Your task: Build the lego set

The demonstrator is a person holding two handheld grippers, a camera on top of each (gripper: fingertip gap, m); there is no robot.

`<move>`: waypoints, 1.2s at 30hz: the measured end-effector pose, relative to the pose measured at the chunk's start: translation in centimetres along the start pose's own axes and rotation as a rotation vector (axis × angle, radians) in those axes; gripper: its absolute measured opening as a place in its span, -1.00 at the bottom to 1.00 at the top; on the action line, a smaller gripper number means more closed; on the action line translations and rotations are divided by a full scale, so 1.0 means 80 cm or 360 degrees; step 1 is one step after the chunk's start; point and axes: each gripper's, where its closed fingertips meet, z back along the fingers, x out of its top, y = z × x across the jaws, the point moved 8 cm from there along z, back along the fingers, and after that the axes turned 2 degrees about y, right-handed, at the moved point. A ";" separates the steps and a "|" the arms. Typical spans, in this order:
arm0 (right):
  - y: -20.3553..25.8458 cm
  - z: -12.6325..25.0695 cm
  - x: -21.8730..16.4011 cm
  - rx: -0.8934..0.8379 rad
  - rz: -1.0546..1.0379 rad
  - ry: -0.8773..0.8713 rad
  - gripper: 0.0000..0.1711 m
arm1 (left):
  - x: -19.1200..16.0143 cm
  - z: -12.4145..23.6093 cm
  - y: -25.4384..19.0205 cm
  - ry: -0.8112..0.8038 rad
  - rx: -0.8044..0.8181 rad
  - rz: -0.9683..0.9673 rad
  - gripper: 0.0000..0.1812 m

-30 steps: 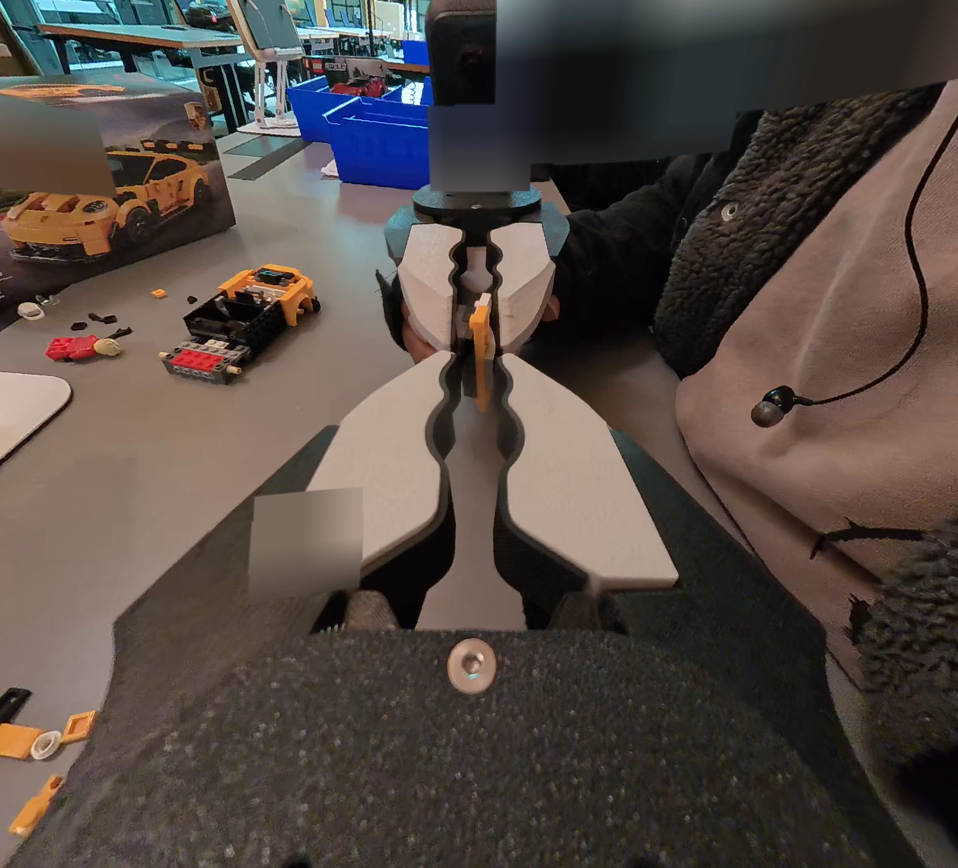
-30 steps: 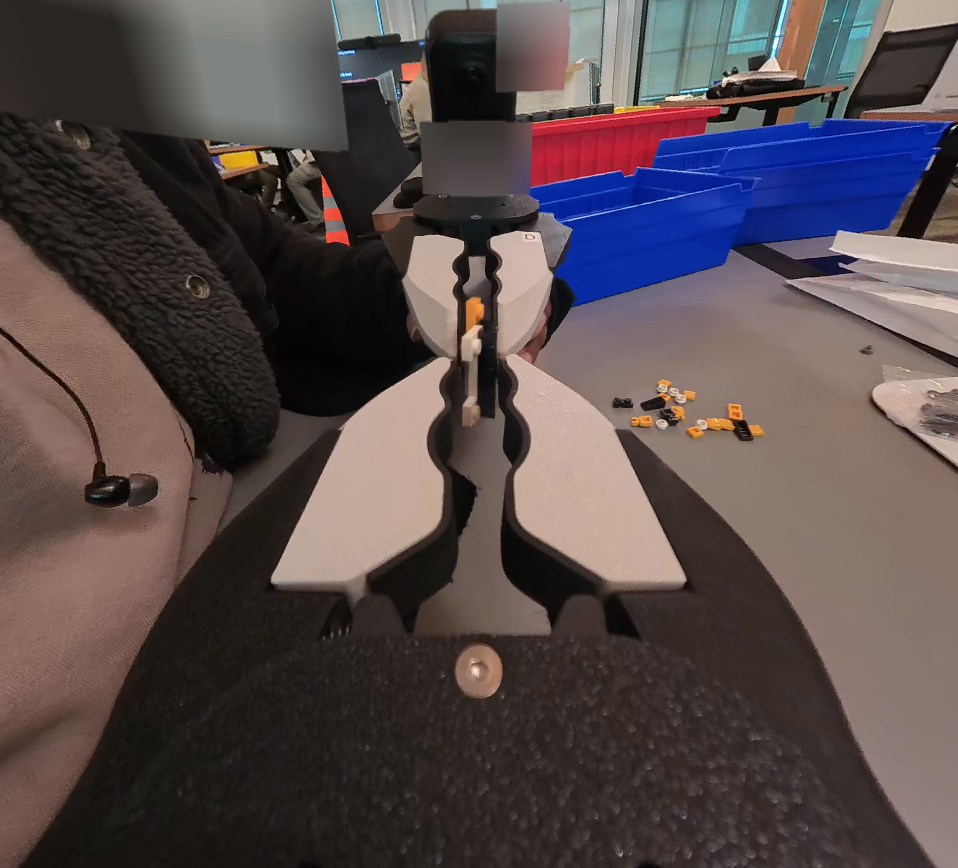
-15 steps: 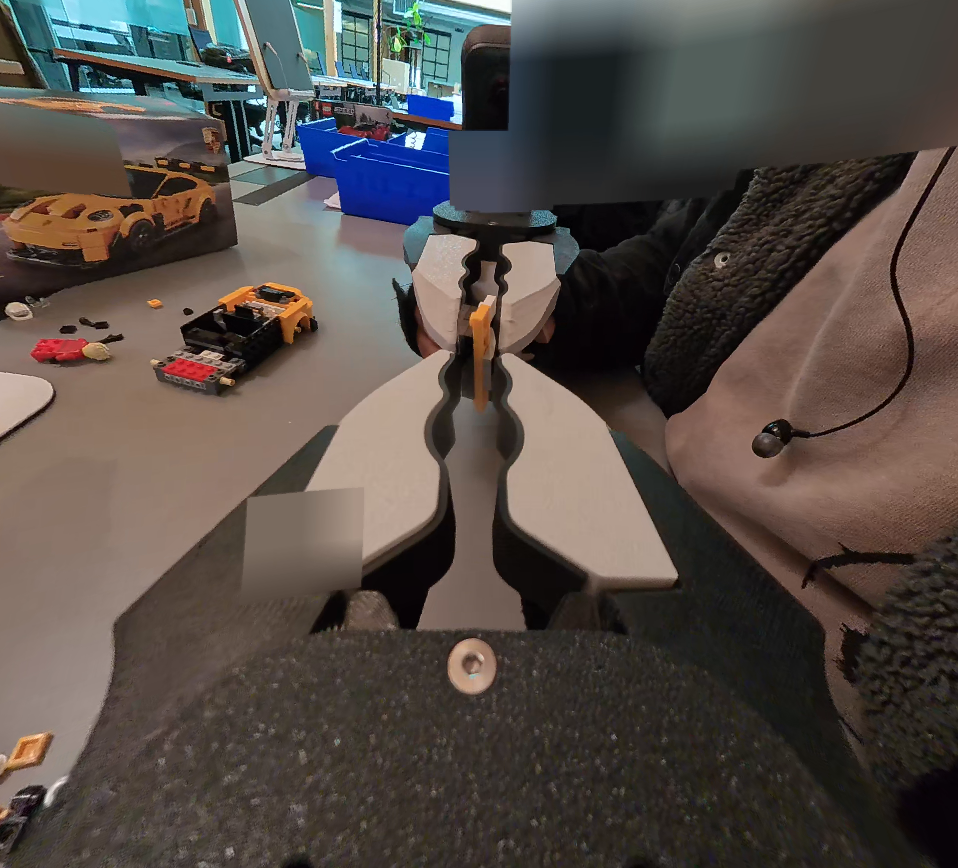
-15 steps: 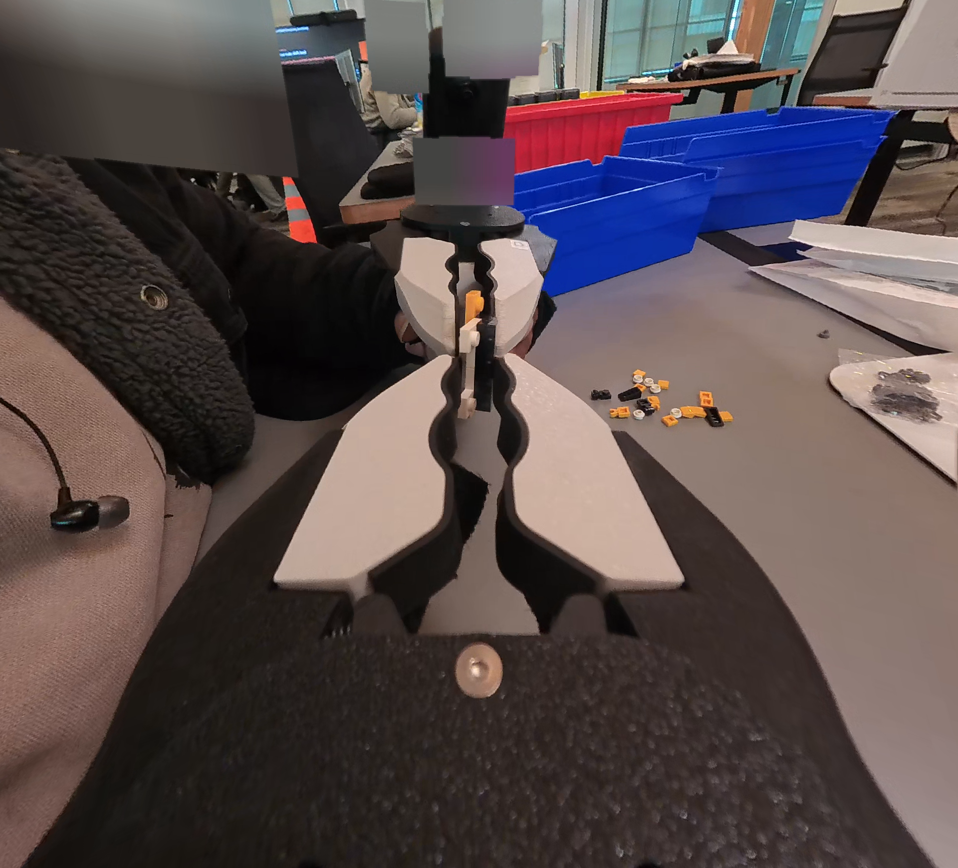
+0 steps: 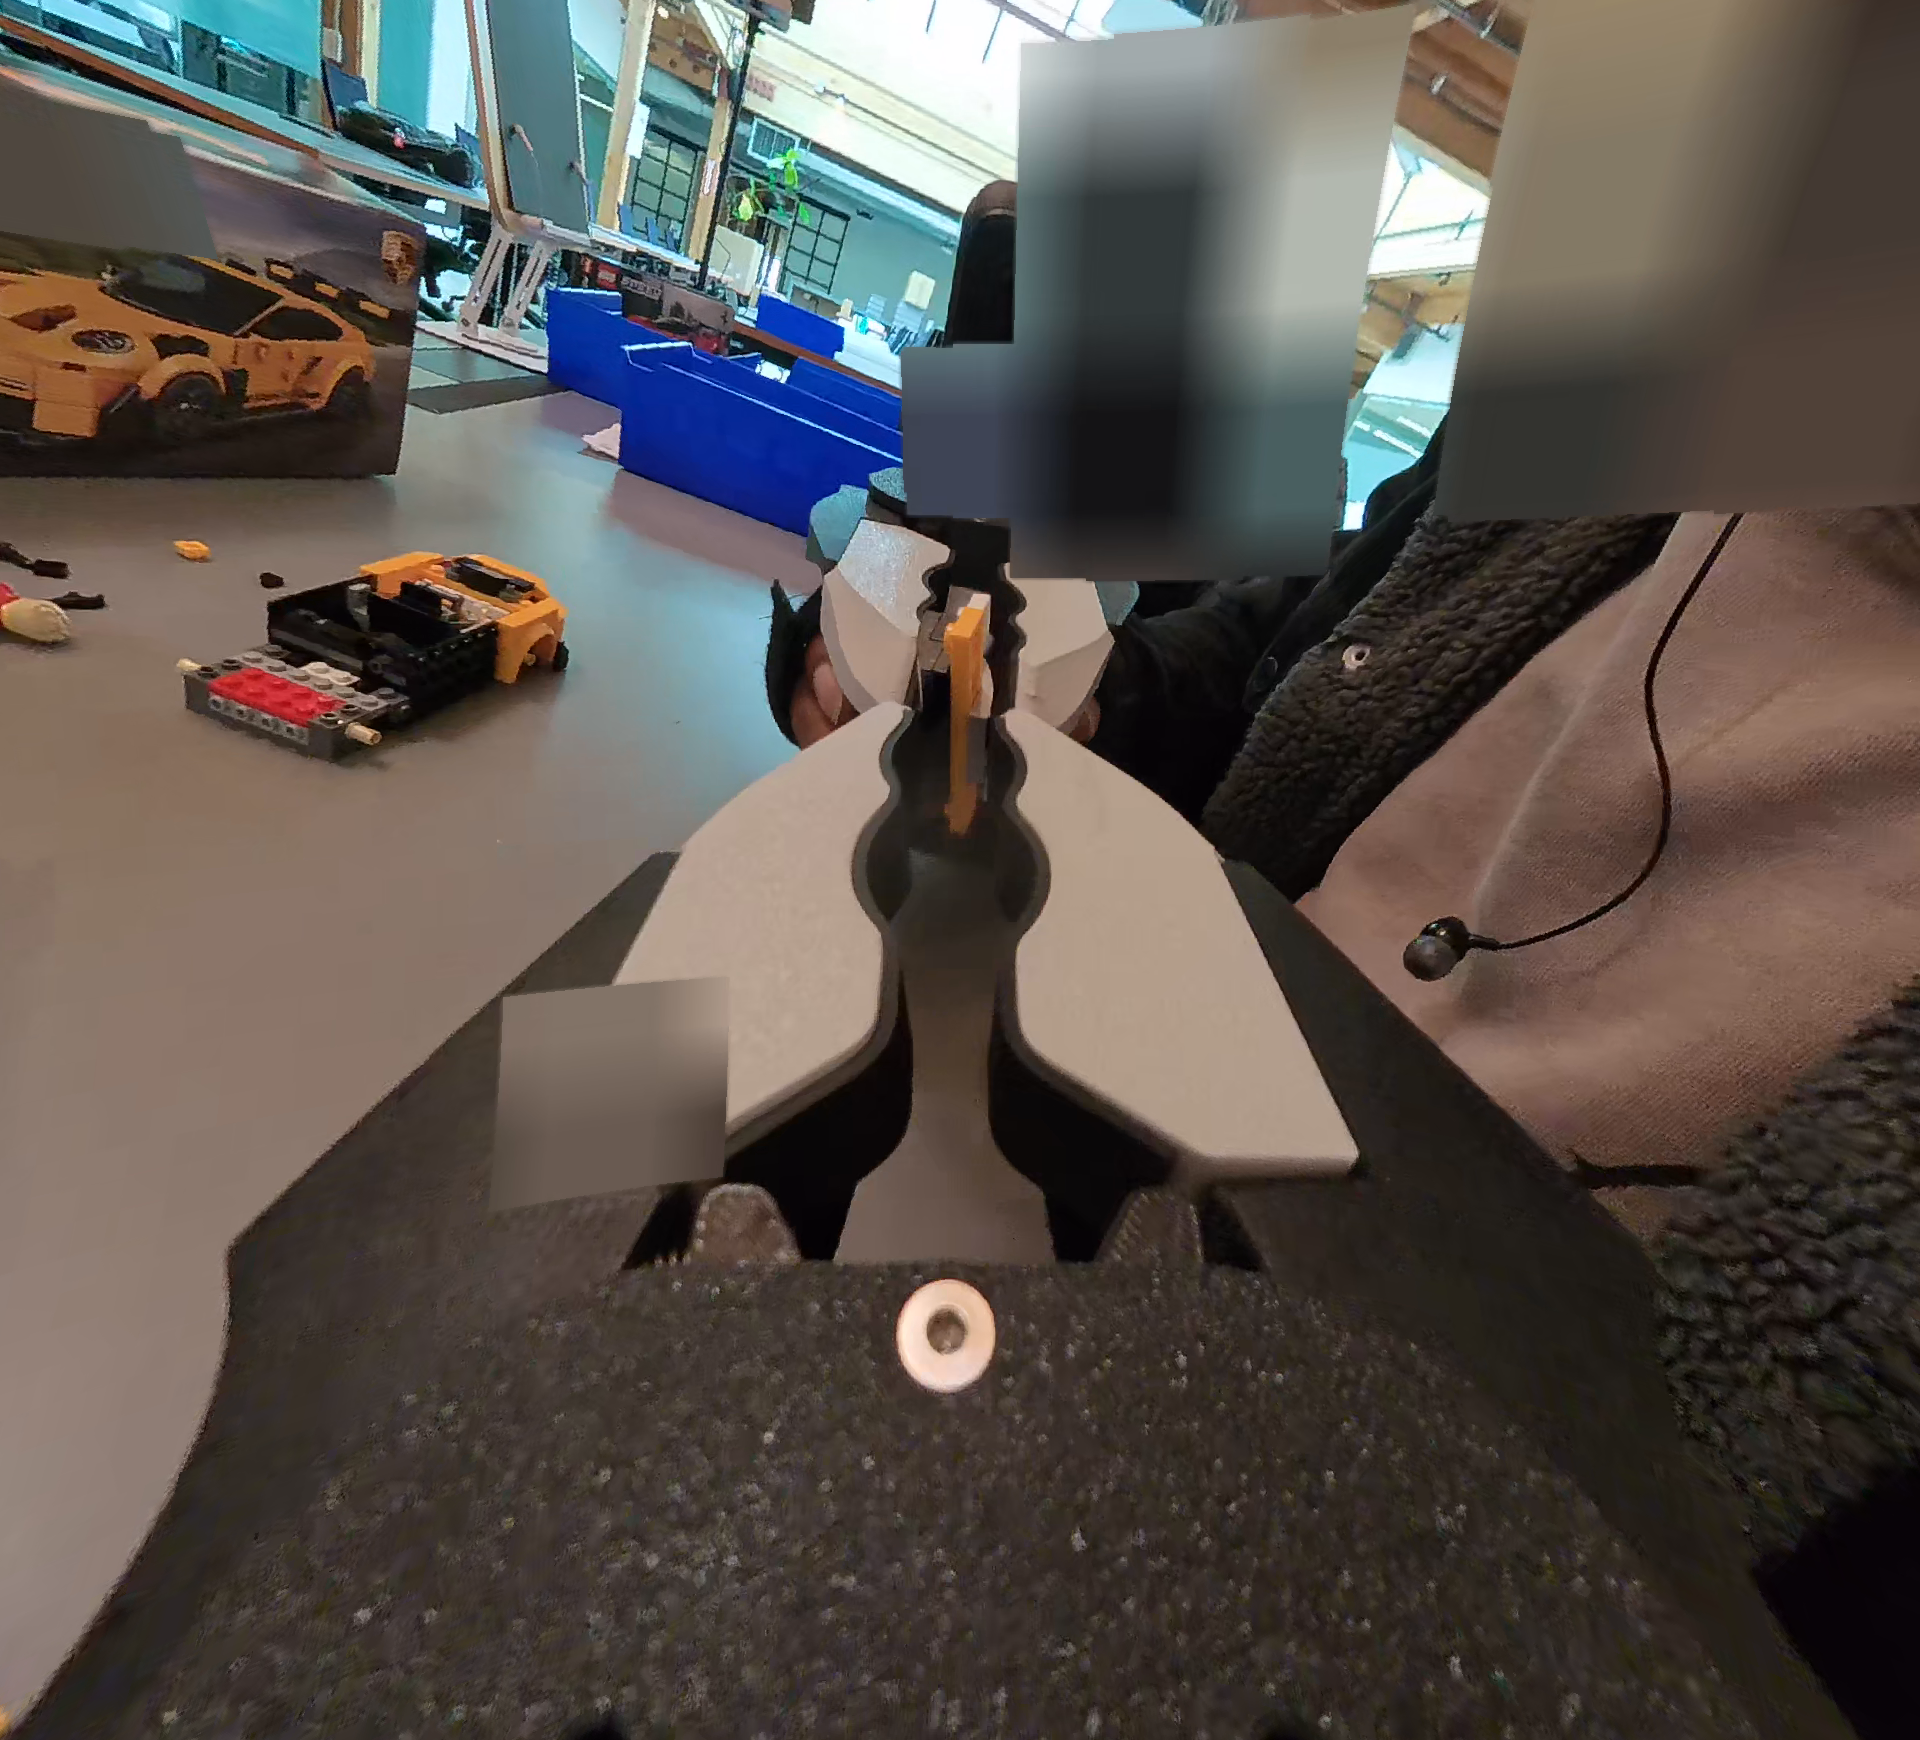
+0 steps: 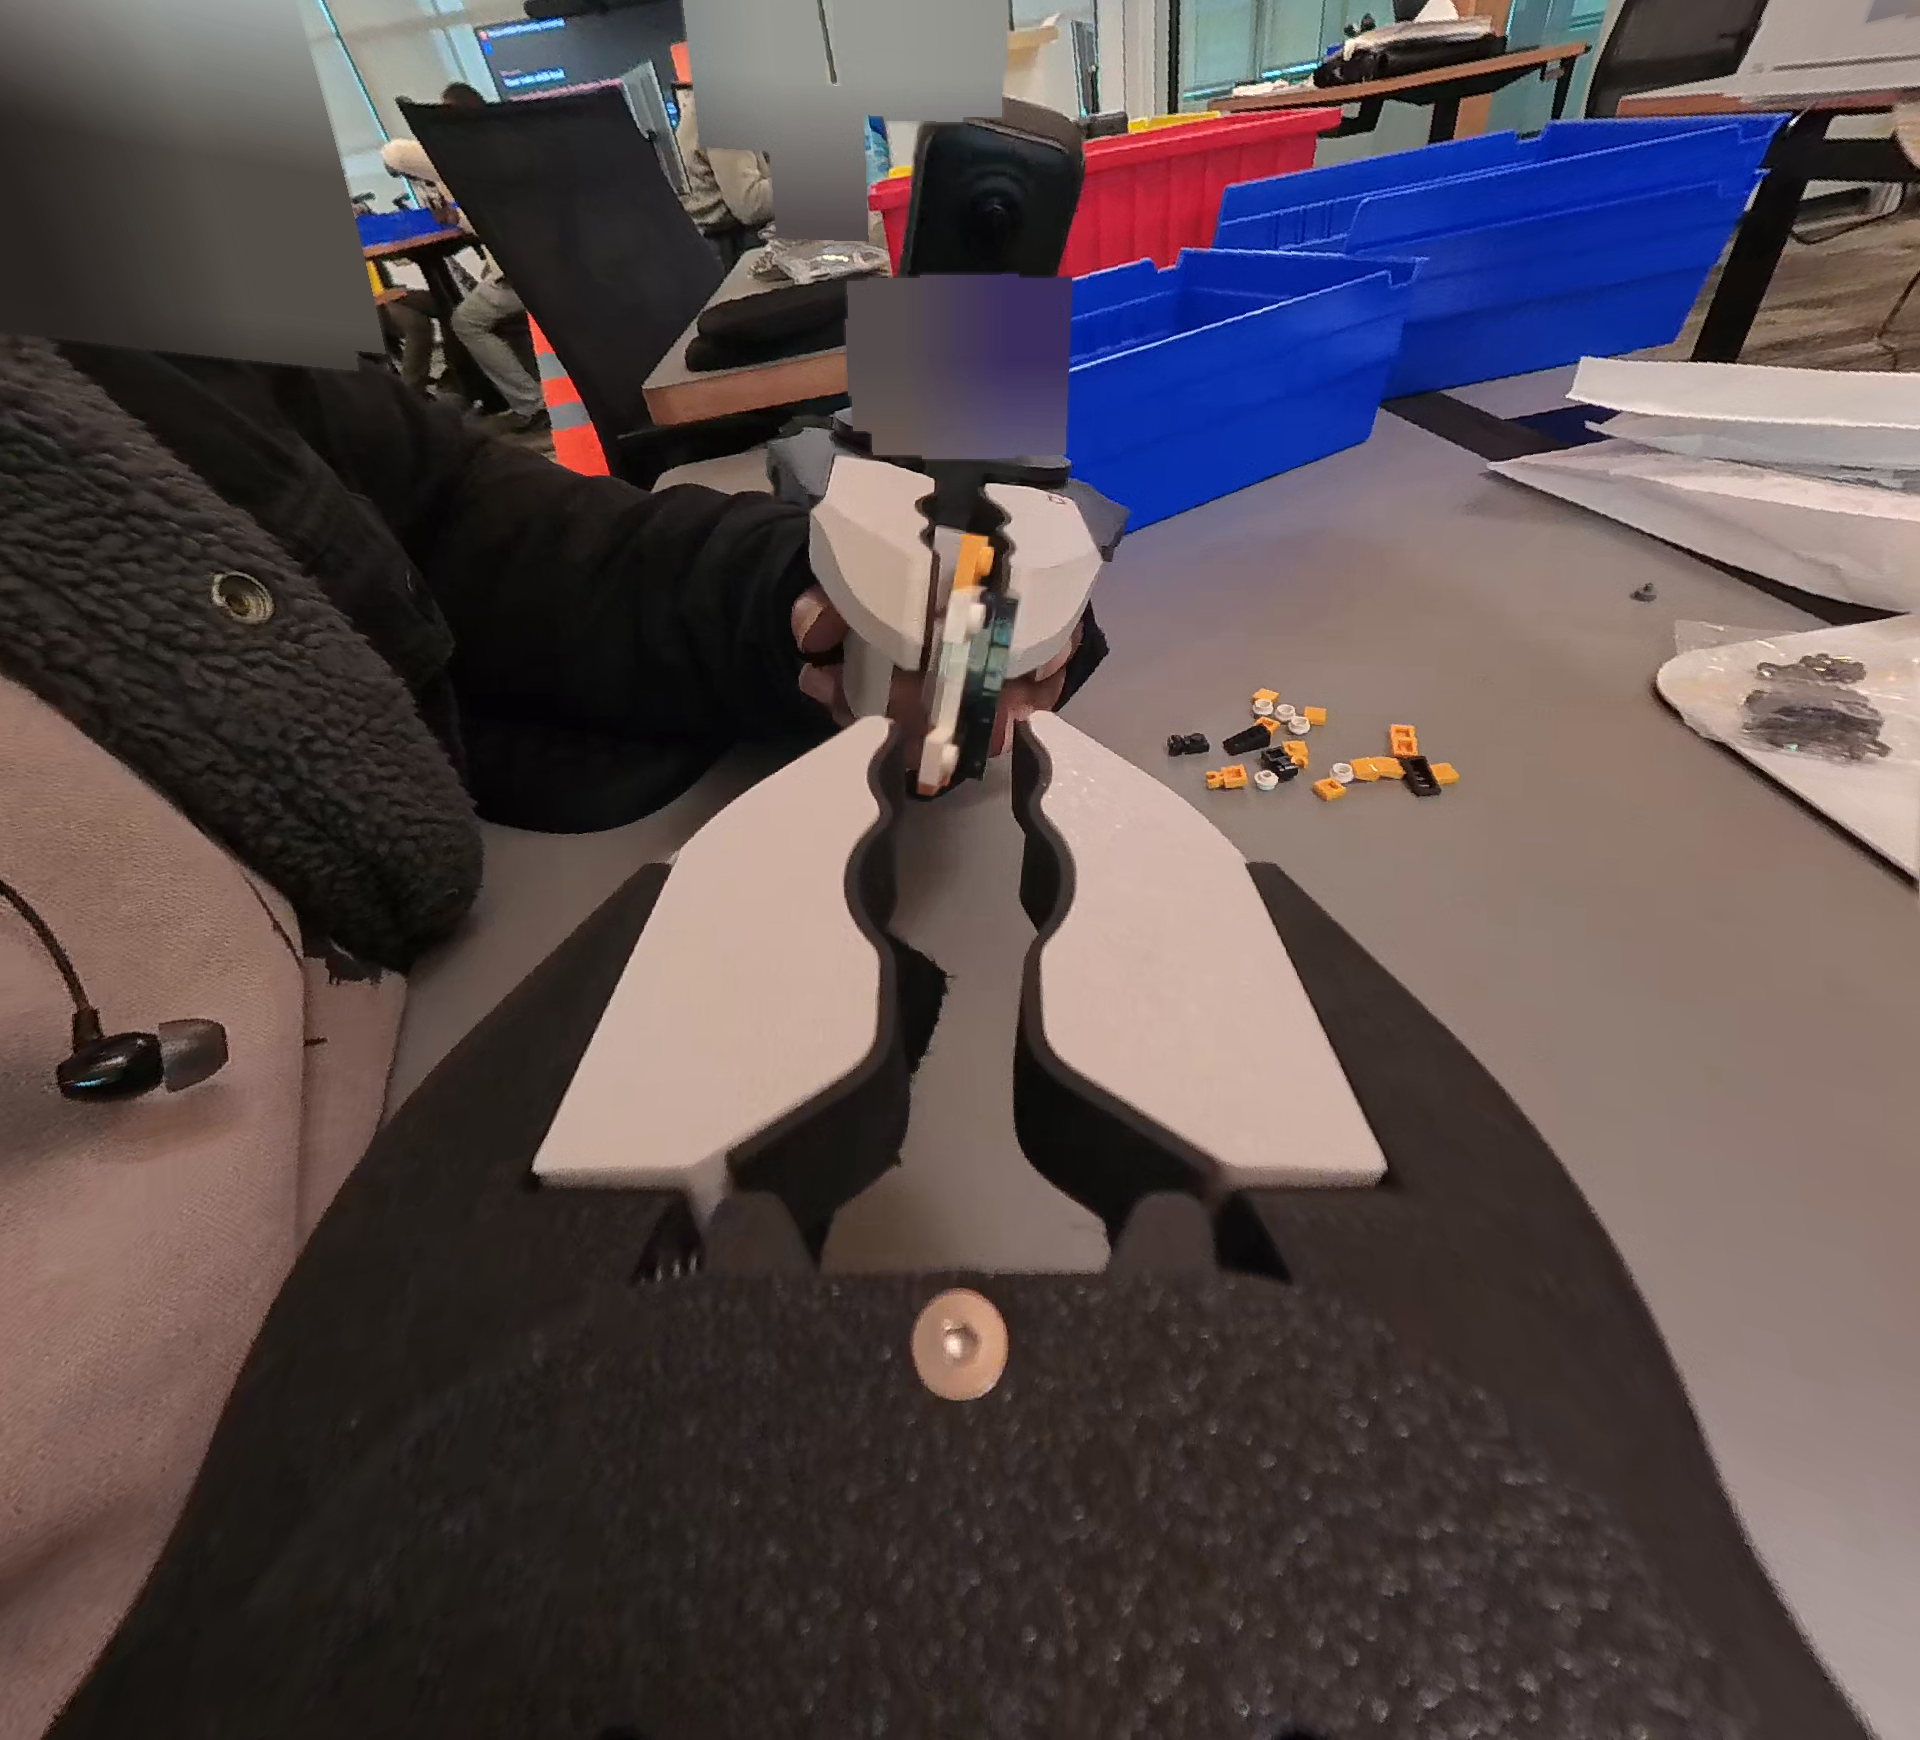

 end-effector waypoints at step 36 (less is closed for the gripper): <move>0.007 0.003 -0.001 0.0041 0.0038 0.0026 -0.85 | -0.004 -0.014 -0.012 0.0167 0.0074 -0.0166 -0.87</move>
